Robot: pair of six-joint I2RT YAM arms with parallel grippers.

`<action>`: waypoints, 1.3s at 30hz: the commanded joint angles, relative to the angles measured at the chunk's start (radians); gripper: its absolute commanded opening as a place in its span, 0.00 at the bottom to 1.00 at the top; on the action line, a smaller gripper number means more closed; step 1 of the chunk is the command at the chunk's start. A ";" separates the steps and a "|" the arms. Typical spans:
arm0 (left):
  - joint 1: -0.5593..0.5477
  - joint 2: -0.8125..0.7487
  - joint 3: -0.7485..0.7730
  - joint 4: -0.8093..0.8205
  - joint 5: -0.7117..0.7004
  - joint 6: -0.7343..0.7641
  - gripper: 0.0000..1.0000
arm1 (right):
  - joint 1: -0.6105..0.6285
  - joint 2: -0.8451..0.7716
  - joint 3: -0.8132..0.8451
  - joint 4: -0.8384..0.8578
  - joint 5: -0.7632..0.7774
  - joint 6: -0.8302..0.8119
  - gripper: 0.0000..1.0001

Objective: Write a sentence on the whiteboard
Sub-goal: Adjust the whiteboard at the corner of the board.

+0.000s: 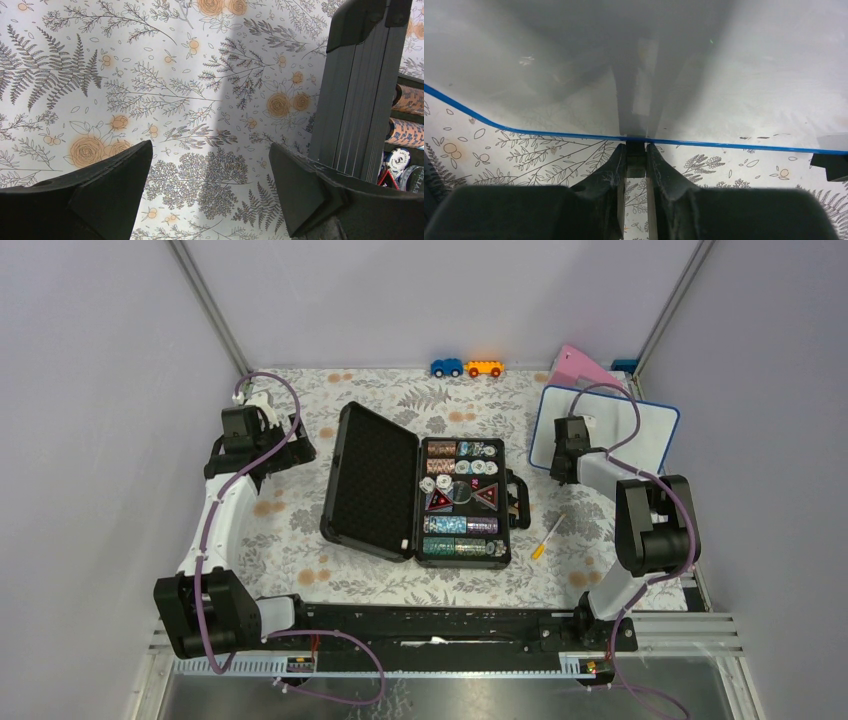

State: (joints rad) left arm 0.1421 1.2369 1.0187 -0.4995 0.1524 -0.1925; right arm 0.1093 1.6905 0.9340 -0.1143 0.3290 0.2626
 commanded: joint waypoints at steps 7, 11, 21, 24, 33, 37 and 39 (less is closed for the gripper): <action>0.005 0.005 0.015 0.039 -0.011 -0.010 0.99 | 0.008 0.009 -0.044 0.152 -0.113 -0.145 0.00; 0.005 0.011 0.015 0.039 -0.017 -0.010 0.99 | 0.008 -0.012 -0.034 0.186 -0.172 -0.153 0.00; 0.005 0.018 0.017 0.039 -0.016 -0.009 0.99 | 0.003 0.006 0.028 0.194 -0.325 -0.191 0.00; 0.005 0.017 0.015 0.039 -0.014 -0.005 0.99 | -0.006 0.010 0.028 0.194 -0.378 -0.223 0.00; 0.005 0.017 0.016 0.038 0.003 0.001 0.99 | -0.056 0.024 0.030 0.176 -0.381 -0.303 0.00; 0.004 0.018 0.021 0.037 0.006 0.002 0.99 | -0.060 0.021 0.018 0.165 -0.322 -0.304 0.00; 0.004 0.019 0.021 0.038 0.009 0.002 0.99 | -0.060 0.015 0.013 0.166 -0.306 -0.302 0.10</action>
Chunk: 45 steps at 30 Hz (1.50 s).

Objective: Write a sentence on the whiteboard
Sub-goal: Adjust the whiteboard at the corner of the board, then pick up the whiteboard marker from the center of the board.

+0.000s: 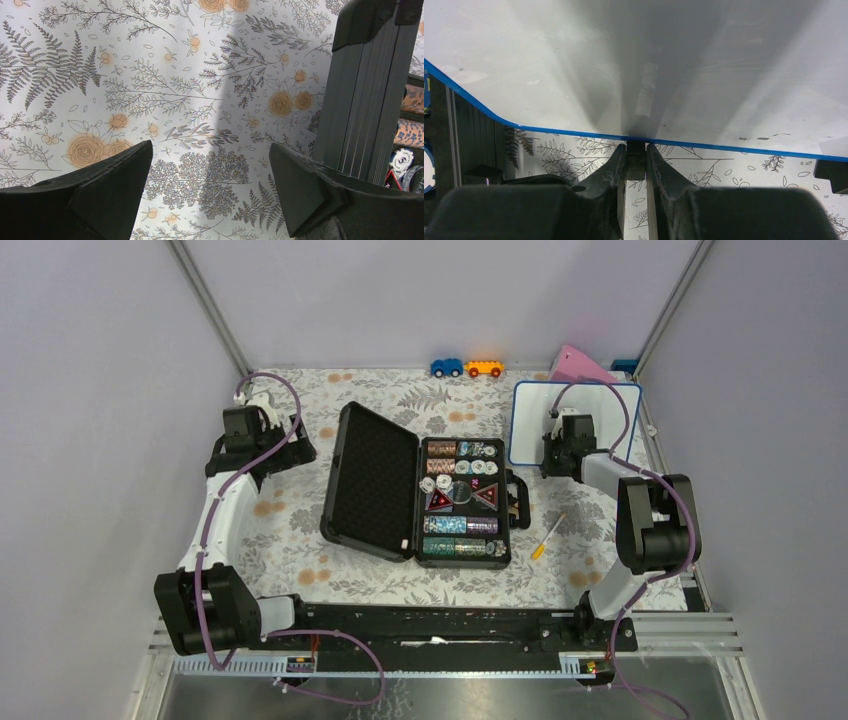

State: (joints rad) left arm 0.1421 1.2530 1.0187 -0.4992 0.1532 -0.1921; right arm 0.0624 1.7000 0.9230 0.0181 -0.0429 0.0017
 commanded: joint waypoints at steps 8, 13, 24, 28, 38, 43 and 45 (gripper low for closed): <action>0.005 0.005 0.019 0.036 0.010 0.008 0.99 | -0.013 -0.032 0.026 0.035 -0.001 -0.030 0.60; 0.005 0.002 0.032 0.027 0.008 0.016 0.99 | -0.013 -0.133 0.028 -0.004 -0.067 -0.050 0.75; 0.005 -0.059 0.179 -0.060 0.090 0.181 0.99 | -0.028 -0.518 0.029 -0.556 -0.393 -0.607 1.00; 0.004 -0.058 0.210 -0.114 0.223 0.257 0.99 | -0.033 -0.554 0.033 -0.792 -0.461 -0.922 0.99; 0.002 -0.013 0.257 -0.226 0.433 0.291 0.99 | -0.033 -0.388 0.024 -1.060 -0.452 -1.584 0.99; 0.001 -0.007 0.267 -0.243 0.452 0.285 0.99 | -0.035 -0.297 0.042 -1.090 -0.424 -1.736 0.97; 0.000 -0.005 0.268 -0.243 0.457 0.277 0.99 | -0.034 -0.282 0.029 -1.070 -0.416 -1.786 0.95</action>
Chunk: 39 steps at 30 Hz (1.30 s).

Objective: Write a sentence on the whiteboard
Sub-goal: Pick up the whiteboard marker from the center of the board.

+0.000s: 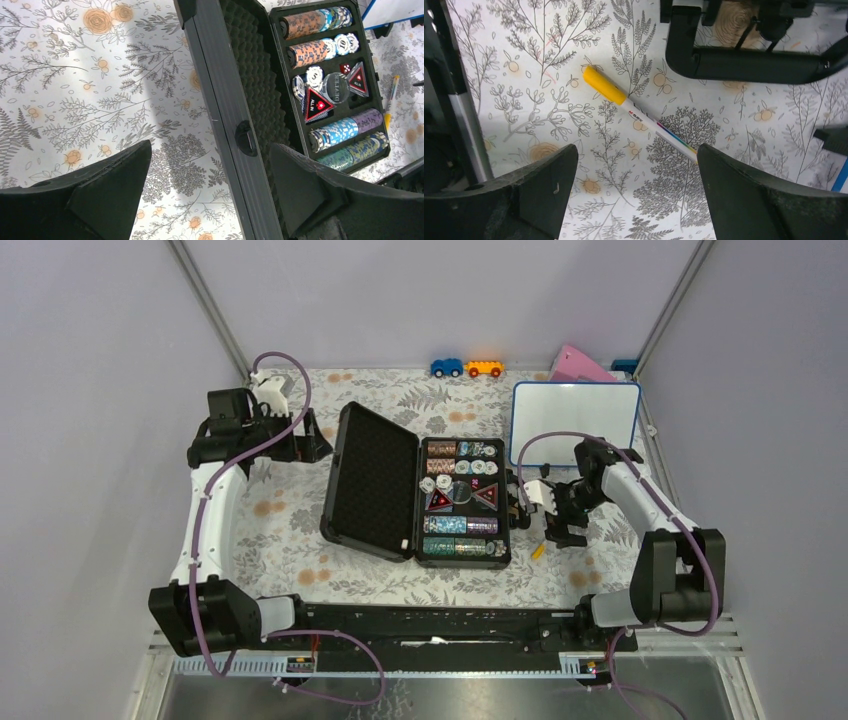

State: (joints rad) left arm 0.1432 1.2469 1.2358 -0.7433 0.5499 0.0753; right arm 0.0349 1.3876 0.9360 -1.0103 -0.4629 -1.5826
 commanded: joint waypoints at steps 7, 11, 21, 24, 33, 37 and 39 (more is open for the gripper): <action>-0.004 -0.004 0.052 0.001 0.072 -0.012 0.99 | -0.006 0.074 -0.011 0.056 0.000 -0.252 0.89; -0.005 -0.001 0.057 0.001 0.075 -0.017 0.99 | -0.006 0.098 -0.065 0.118 0.031 -0.260 0.80; -0.006 0.014 0.064 0.001 0.076 -0.032 0.99 | -0.005 0.121 -0.155 0.188 0.063 -0.295 0.56; -0.007 0.020 0.070 0.001 0.080 -0.038 0.99 | -0.005 0.134 -0.170 0.197 0.068 -0.297 0.52; -0.007 0.022 0.093 0.001 0.071 -0.040 0.99 | -0.004 0.115 -0.224 0.203 0.136 -0.277 0.29; -0.006 0.028 0.110 0.001 0.061 -0.046 0.99 | -0.004 0.018 -0.264 0.162 0.142 -0.293 0.10; -0.008 0.029 0.116 0.001 0.061 -0.046 0.99 | -0.005 -0.040 -0.274 0.133 0.136 -0.295 0.00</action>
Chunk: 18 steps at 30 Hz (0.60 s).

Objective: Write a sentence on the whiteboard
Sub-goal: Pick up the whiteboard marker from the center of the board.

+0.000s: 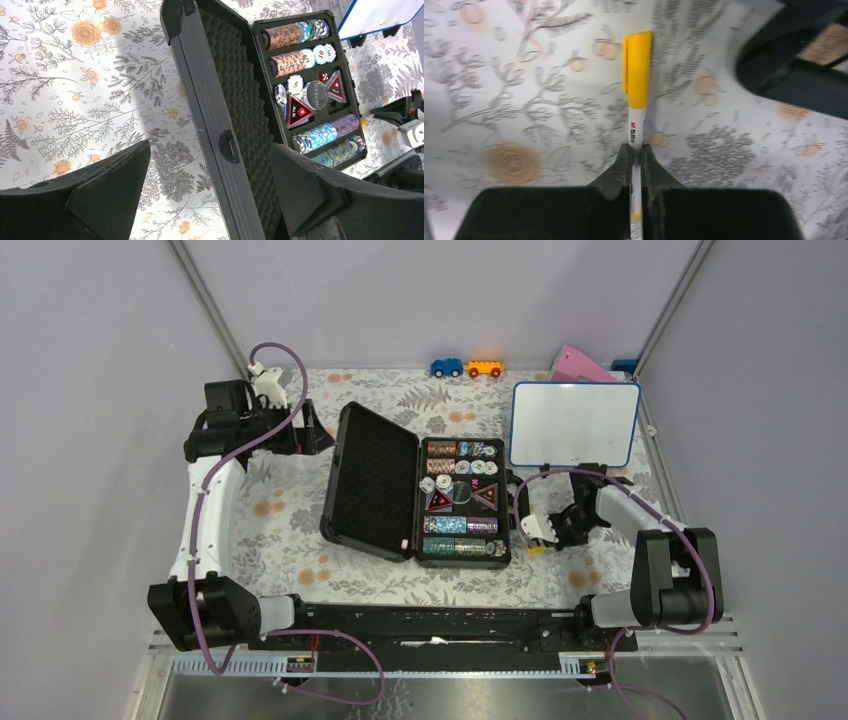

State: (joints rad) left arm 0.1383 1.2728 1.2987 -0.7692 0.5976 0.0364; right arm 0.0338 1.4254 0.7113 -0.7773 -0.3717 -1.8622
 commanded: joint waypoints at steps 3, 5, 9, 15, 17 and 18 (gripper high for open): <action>-0.006 0.007 0.067 0.025 0.012 -0.011 0.99 | -0.004 -0.156 -0.033 -0.148 0.028 0.008 0.00; -0.009 0.014 0.084 0.013 0.013 -0.002 0.99 | -0.004 -0.183 0.000 -0.195 0.010 0.039 0.00; -0.013 0.031 0.119 0.001 -0.011 0.010 0.99 | -0.003 -0.185 0.131 -0.346 -0.043 0.122 0.00; -0.018 0.050 0.206 -0.017 0.020 0.028 0.99 | -0.003 -0.157 0.398 -0.515 -0.265 0.309 0.00; -0.033 0.063 0.235 -0.027 0.073 0.028 0.99 | 0.000 -0.126 0.500 -0.550 -0.367 0.392 0.00; -0.046 0.071 0.252 -0.034 0.089 0.025 0.99 | 0.004 -0.108 0.545 -0.557 -0.417 0.441 0.00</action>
State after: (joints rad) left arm 0.1215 1.3262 1.4654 -0.8024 0.6010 0.0441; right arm 0.0322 1.2705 1.1004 -1.1980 -0.5434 -1.6173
